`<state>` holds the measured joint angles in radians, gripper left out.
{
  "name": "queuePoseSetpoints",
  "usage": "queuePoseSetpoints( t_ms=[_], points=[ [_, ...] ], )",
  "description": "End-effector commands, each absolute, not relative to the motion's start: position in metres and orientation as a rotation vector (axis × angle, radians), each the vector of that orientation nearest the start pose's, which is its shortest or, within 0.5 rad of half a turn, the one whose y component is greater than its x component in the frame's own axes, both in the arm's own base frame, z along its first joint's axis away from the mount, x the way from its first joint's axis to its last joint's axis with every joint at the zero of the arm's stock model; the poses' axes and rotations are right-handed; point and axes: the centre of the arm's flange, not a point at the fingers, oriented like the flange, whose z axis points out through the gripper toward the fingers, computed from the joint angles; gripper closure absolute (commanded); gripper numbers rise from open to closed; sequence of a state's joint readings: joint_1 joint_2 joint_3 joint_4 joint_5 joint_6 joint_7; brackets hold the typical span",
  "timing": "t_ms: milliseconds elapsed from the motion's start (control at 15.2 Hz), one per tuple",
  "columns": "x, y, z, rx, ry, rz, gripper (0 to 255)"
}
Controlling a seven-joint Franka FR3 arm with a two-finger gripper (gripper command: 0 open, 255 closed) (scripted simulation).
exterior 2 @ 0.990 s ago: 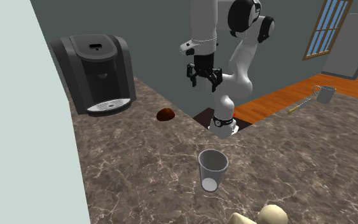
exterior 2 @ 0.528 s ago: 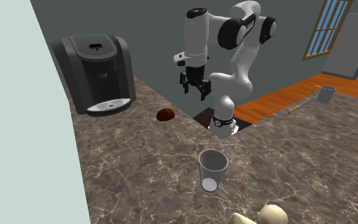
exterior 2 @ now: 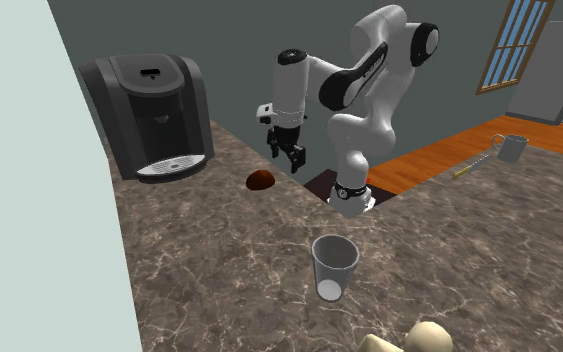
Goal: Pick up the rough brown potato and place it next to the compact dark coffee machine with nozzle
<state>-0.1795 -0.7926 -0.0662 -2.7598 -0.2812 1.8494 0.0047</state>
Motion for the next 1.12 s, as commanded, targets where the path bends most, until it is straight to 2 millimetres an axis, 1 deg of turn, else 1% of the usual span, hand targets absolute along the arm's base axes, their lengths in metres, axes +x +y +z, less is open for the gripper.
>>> queuePoseSetpoints(
  t_ms=[0, 396, 462, 858, 924, 1056],
  points=[
    [0.278, -0.108, 0.410, -3.355, 0.287, 0.213, 0],
    [0.272, -0.163, 0.362, -3.414, 0.486, 0.164, 0],
    [0.271, -0.165, 0.361, -3.416, 0.495, 0.162, 0],
    [0.267, -0.174, 0.331, -3.416, 0.495, 0.162, 0],
    [0.266, -0.177, 0.323, -3.416, 0.495, 0.162, 0],
    [0.266, -0.177, 0.323, -3.416, 0.495, 0.162, 0]
  ],
)
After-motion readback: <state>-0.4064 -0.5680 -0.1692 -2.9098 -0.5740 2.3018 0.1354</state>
